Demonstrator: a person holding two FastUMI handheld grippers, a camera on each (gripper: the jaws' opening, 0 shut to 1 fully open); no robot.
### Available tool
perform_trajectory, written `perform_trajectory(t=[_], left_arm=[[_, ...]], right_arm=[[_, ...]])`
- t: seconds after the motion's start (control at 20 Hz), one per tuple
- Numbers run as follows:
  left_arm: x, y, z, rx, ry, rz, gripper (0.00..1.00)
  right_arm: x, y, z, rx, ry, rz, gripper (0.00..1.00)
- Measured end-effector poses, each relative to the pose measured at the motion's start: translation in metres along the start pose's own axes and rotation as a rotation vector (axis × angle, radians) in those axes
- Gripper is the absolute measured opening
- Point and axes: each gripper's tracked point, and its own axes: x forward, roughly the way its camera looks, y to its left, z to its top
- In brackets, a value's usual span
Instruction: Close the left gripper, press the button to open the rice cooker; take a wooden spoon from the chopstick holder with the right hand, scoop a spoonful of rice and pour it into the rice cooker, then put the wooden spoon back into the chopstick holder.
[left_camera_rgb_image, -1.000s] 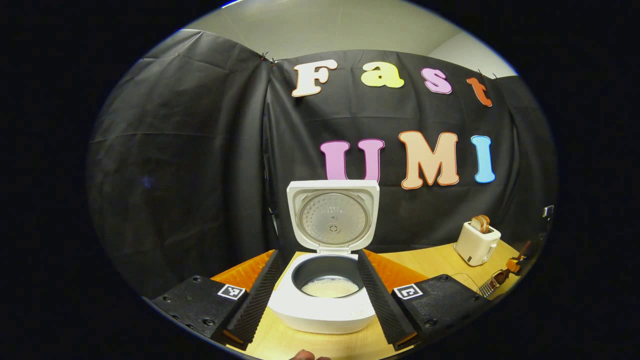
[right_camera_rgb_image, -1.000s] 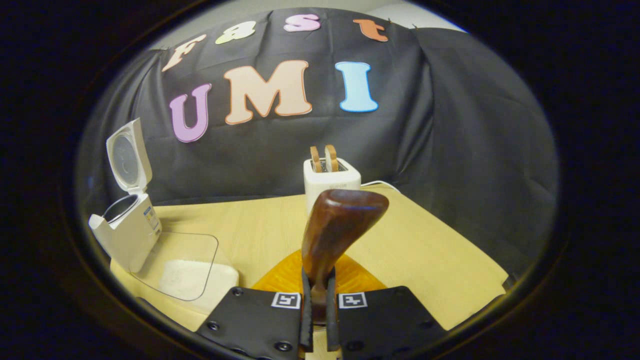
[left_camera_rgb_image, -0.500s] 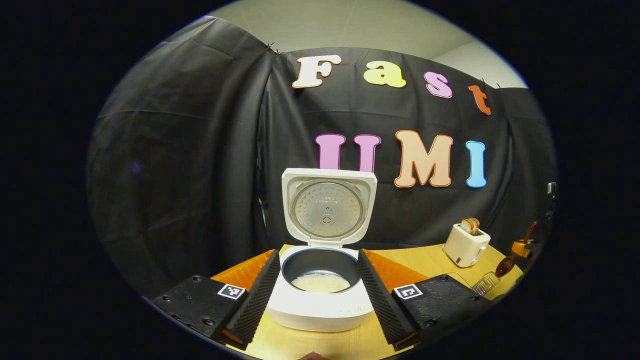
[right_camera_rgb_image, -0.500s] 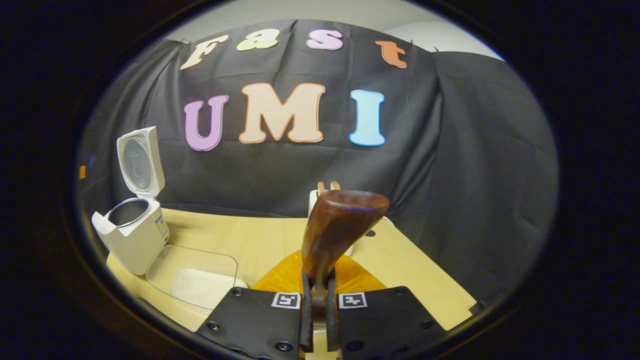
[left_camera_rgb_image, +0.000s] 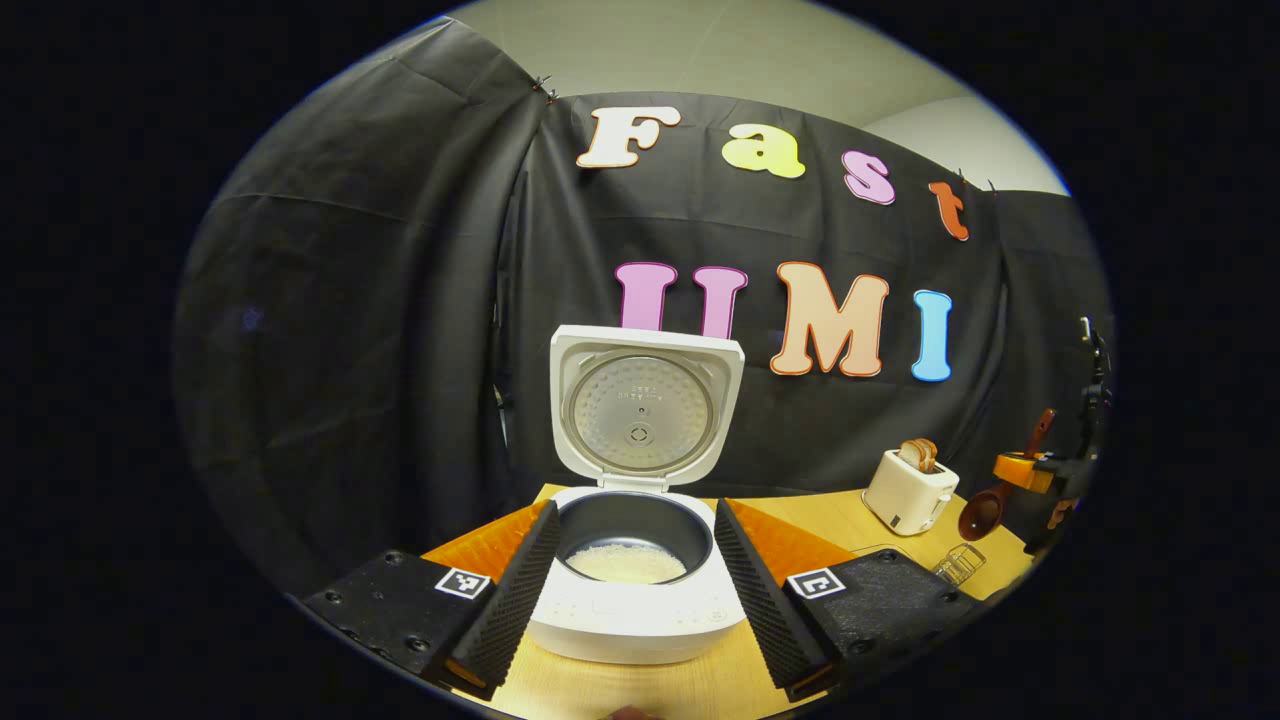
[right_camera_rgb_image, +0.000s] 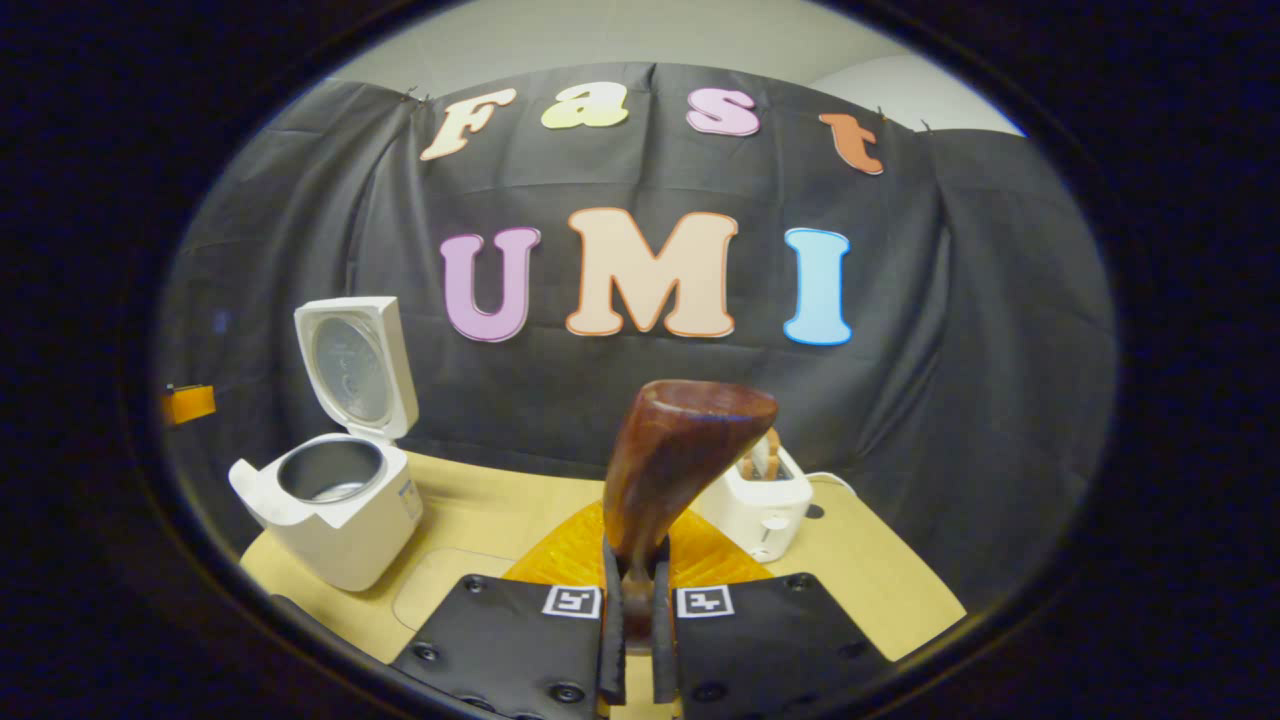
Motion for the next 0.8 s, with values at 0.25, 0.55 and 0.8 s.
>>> perform_trajectory(t=[0.25, 0.55, 0.8], left_arm=[[0.002, 0.019, -0.005, 0.014, 0.02, 0.009, 0.92], [0.006, 0.037, -0.009, 0.03, 0.036, 0.018, 0.92], [0.011, 0.045, -0.011, 0.021, 0.032, 0.02, 0.92]], right_arm=[[0.034, 0.071, -0.03, -0.023, 0.05, 0.091, 0.12], [0.056, 0.117, -0.095, -0.134, 0.14, 0.135, 0.14], [0.06, 0.14, -0.147, -0.219, 0.221, 0.152, 0.14]])
